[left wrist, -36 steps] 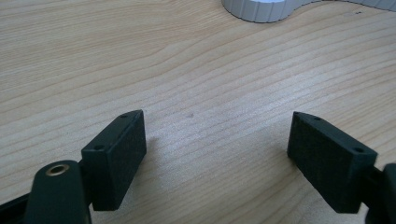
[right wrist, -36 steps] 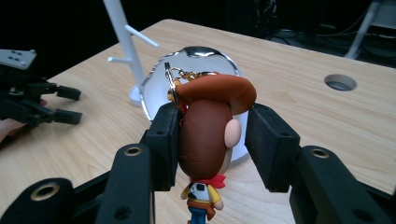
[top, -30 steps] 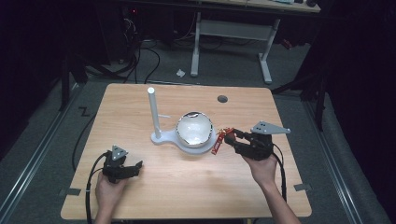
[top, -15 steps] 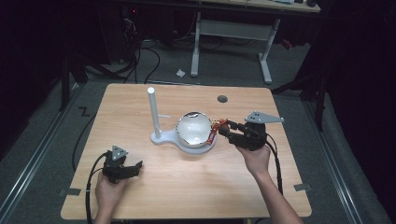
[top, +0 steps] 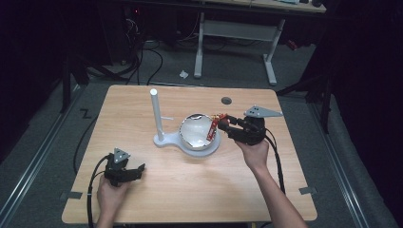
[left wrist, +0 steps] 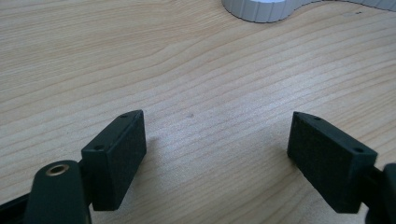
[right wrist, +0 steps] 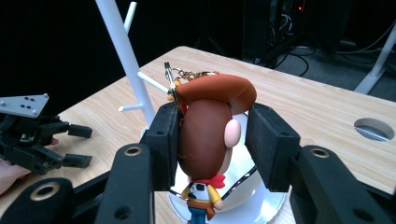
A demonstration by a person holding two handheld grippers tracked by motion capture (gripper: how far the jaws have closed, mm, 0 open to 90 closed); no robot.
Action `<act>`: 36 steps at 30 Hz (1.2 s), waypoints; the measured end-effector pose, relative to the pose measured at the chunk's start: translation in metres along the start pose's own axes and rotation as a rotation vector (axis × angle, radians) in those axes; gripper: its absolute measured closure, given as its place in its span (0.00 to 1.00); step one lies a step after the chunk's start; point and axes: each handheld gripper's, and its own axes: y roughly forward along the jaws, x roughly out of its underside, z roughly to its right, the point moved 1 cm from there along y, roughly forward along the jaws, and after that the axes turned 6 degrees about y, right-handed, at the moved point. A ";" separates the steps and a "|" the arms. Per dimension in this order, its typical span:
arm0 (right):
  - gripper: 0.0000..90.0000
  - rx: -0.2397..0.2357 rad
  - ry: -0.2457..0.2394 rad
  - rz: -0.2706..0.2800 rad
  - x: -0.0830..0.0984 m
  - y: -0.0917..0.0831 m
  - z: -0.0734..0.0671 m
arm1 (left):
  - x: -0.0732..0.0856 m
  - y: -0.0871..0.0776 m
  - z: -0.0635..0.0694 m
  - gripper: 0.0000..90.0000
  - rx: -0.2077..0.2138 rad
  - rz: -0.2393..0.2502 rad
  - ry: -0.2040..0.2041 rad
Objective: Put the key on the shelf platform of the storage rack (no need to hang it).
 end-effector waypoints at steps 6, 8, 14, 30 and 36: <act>0.62 0.007 0.007 -0.031 0.003 0.013 0.003 | 0.000 0.000 0.000 0.22 0.001 0.001 -0.008; 0.62 0.006 0.010 -0.036 0.004 0.018 0.005 | 0.000 0.000 0.000 0.22 0.002 0.001 -0.006; 0.62 0.011 0.018 -0.057 0.009 0.030 0.005 | 0.000 0.000 0.000 0.22 0.001 0.001 -0.007; 0.62 0.026 0.027 -0.117 0.021 0.058 0.012 | -0.001 0.000 -0.001 0.22 0.002 0.003 -0.012; 0.62 0.018 0.039 -0.128 0.023 0.067 0.013 | -0.001 0.001 -0.001 0.23 -0.001 0.004 -0.011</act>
